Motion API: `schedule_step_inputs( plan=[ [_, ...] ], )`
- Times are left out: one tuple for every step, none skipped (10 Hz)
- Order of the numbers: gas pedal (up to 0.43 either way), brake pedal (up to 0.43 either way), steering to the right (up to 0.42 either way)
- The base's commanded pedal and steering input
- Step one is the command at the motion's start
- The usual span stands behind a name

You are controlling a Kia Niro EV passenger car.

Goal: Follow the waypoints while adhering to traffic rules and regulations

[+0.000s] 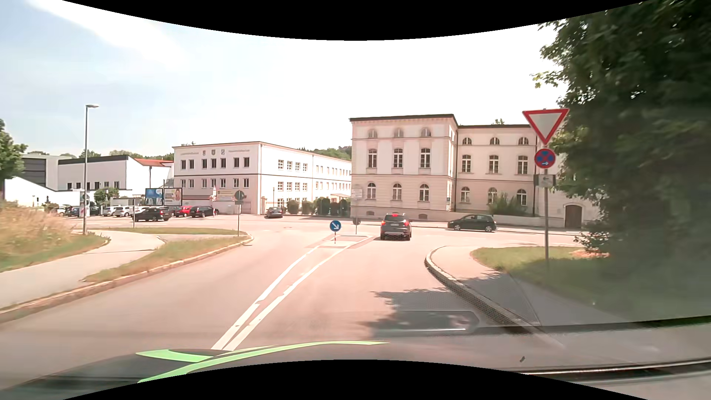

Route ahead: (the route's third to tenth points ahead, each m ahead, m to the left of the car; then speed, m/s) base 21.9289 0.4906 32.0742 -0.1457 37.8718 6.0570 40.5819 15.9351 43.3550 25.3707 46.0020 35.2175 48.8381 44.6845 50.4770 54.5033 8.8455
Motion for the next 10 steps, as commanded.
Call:
schedule_step_inputs(
  plan=[
    [0.0, 0.299, 0.039],
    [0.0, 0.305, 0.04],
    [0.0, 0.305, 0.042],
    [0.0, 0.305, 0.044],
    [0.0, 0.317, 0.047],
    [0.0, 0.317, 0.051],
    [0.0, 0.317, 0.054],
    [0.0, 0.317, 0.057],
    [0.0, 0.317, 0.06],
    [0.0, 0.317, 0.063]
  ],
)
